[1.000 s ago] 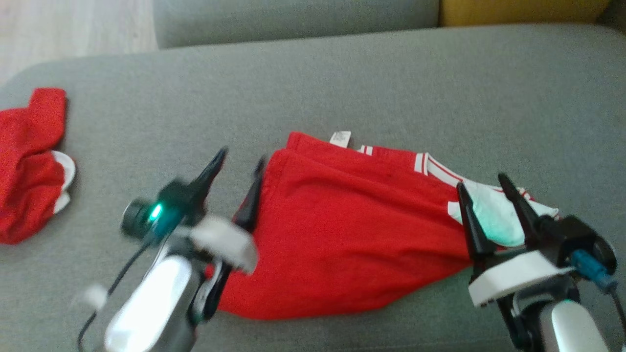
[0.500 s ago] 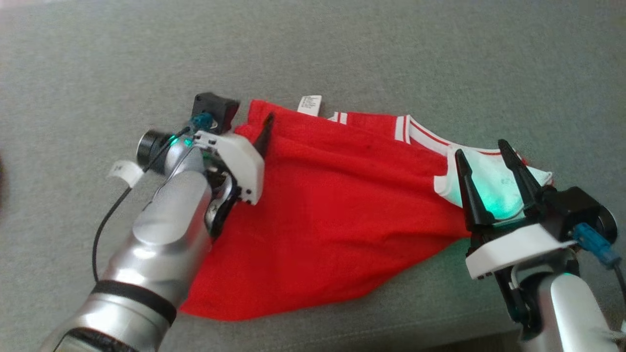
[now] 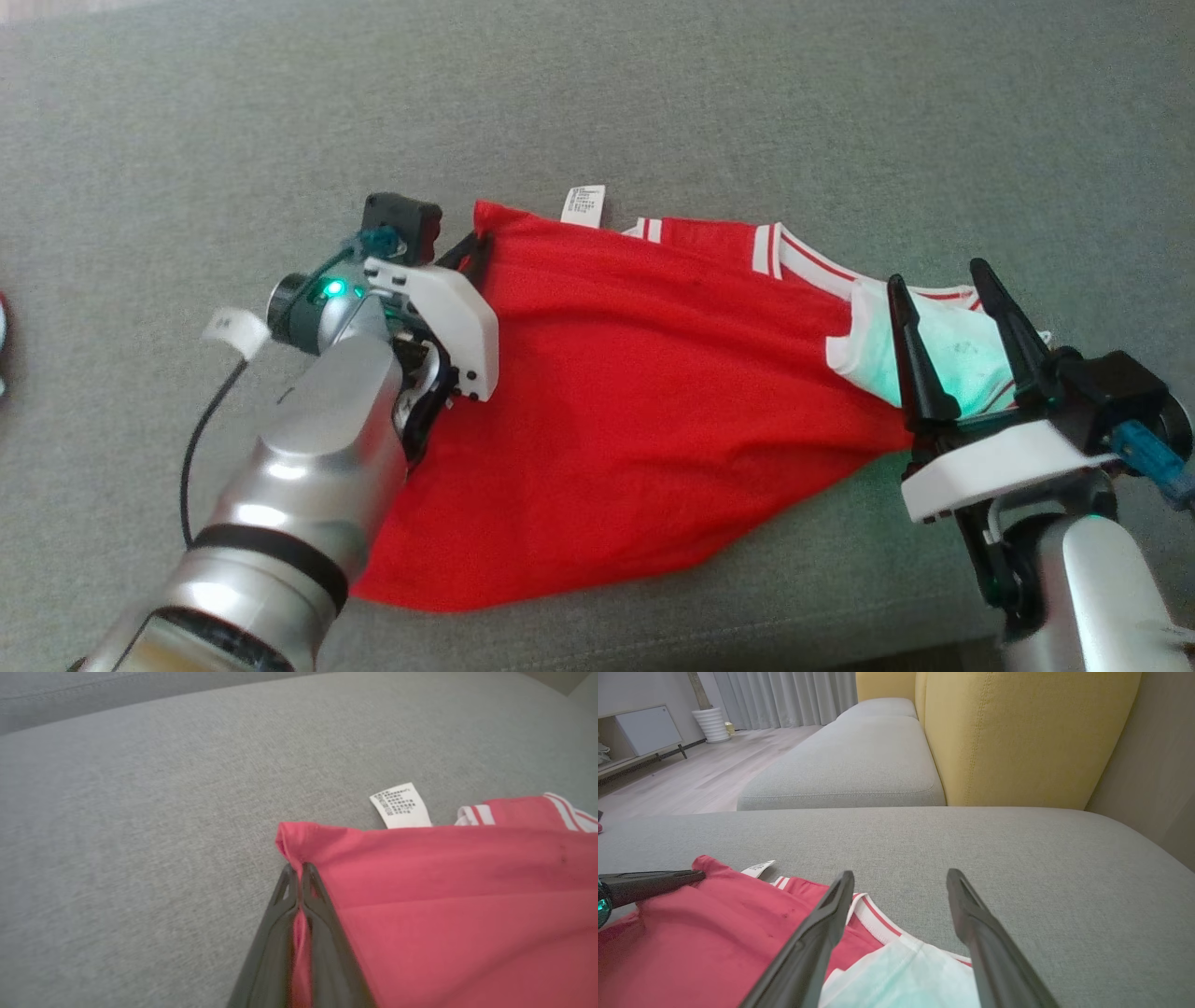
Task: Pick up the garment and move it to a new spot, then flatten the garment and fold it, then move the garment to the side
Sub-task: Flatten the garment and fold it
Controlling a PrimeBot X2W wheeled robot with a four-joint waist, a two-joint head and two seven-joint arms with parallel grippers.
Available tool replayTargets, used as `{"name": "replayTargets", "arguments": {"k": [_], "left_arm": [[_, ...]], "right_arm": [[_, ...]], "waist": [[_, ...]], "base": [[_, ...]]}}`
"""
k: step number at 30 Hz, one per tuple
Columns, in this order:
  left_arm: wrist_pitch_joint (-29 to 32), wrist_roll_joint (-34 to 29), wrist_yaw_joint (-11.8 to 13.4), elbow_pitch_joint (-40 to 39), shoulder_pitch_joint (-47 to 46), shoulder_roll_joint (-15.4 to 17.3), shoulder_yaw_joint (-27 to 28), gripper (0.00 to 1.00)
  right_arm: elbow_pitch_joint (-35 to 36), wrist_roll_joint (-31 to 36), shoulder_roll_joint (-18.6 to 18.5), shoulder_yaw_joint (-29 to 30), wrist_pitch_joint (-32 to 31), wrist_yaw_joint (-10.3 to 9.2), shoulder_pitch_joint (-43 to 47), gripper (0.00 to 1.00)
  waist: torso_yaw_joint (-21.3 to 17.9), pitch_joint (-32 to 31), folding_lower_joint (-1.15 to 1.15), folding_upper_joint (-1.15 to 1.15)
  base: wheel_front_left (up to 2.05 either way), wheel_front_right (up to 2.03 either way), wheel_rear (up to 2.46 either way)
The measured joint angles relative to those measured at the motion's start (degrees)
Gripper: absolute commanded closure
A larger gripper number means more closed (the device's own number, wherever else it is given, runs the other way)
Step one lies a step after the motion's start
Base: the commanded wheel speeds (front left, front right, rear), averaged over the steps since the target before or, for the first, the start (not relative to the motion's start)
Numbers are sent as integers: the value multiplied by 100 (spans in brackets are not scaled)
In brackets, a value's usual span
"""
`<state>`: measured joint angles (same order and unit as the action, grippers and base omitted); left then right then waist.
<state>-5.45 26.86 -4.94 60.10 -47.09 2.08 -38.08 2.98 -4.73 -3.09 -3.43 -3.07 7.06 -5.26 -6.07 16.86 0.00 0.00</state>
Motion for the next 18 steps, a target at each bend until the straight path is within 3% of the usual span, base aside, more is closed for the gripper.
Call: {"name": "replayTargets", "arguments": {"k": [6, 18], "left_arm": [[-586, 144, 308, 10, 248, 20, 211, 100], [-875, 573, 804, -1283, 1909, 691, 824, 100]], "right_arm": [[-4, -25, 14, 97, 4, 0, 11, 0], [-8, -23, 35, 515, -47, 0, 157, 0]], "waist": [[153, -138, 0, 0], [525, -496, 0, 0]], "base": [[0, 0, 0], [0, 0, 0]]}}
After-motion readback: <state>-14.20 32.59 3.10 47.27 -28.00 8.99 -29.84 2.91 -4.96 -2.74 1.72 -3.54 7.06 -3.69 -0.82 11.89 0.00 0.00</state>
